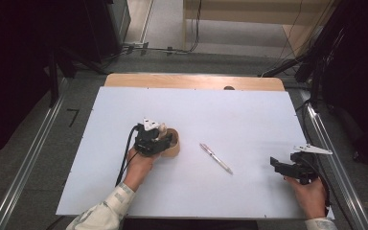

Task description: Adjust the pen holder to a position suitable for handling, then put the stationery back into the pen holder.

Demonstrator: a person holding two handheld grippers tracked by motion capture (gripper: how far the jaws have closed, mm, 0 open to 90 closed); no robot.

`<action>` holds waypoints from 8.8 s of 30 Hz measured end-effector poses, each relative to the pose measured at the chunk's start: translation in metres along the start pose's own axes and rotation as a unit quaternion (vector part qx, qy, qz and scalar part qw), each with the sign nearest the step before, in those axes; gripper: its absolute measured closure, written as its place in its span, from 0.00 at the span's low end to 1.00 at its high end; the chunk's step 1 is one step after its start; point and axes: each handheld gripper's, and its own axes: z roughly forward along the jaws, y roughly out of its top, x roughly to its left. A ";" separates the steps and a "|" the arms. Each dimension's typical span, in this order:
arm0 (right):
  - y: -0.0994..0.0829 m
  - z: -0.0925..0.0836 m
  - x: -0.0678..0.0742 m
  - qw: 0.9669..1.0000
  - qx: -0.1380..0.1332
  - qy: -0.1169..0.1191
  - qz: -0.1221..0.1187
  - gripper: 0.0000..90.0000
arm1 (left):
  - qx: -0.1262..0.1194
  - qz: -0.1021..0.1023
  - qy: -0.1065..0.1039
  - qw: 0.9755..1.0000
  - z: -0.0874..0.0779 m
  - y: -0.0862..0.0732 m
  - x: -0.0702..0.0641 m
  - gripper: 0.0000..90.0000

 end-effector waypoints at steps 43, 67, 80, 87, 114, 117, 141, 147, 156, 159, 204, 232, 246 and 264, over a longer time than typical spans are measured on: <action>0.001 0.000 0.000 1.000 -0.001 0.002 0.000 0.19 | -0.046 -0.048 0.064 0.996 0.013 0.009 -0.013 0.74; 0.001 0.000 -0.002 1.000 -0.001 0.006 0.001 0.19 | -0.061 -0.072 0.078 0.992 0.039 0.023 -0.026 0.74; 0.001 0.000 -0.003 1.000 0.000 0.008 0.002 0.19 | -0.068 -0.074 0.091 0.991 0.050 0.038 -0.033 0.74; 0.001 0.000 -0.003 1.000 -0.001 0.009 0.001 0.19 | -0.063 -0.074 0.093 0.991 0.054 0.035 -0.037 0.73; 0.001 0.000 -0.002 1.000 -0.003 0.007 0.000 0.19 | -0.054 -0.063 0.049 0.995 0.023 0.031 -0.035 0.20; 0.001 0.000 -0.002 1.000 -0.003 0.006 0.000 0.19 | -0.055 -0.063 0.047 0.995 0.018 0.028 -0.033 0.17; 0.002 0.000 0.002 1.000 -0.003 0.006 -0.002 0.19 | -0.047 -0.082 0.062 0.994 -0.028 -0.006 0.013 0.09; 0.003 0.001 0.003 1.000 -0.002 0.007 -0.004 0.19 | -0.045 -0.089 0.076 0.992 -0.034 -0.016 0.025 0.09; 0.003 0.001 0.005 1.000 -0.002 0.011 -0.008 0.19 | -0.036 -0.089 0.096 0.991 -0.045 -0.030 0.039 0.09; 0.003 0.002 0.006 1.000 -0.001 0.011 -0.009 0.19 | -0.030 -0.089 0.102 0.990 -0.048 -0.034 0.043 0.09; 0.009 0.017 0.059 0.996 0.011 0.046 -0.071 0.19 | -0.009 -0.119 0.126 0.985 -0.067 -0.063 0.082 0.09; 0.010 0.027 0.100 0.989 0.028 0.080 -0.119 0.21 | 0.000 -0.109 0.121 0.987 -0.063 -0.064 0.079 0.09; 0.009 0.029 0.117 0.986 0.031 0.096 -0.135 0.24 | -0.001 -0.111 0.120 0.987 -0.063 -0.064 0.079 0.09; 0.005 0.031 0.135 0.980 0.034 0.095 -0.171 0.40 | -0.001 -0.111 0.119 0.987 -0.063 -0.064 0.079 0.09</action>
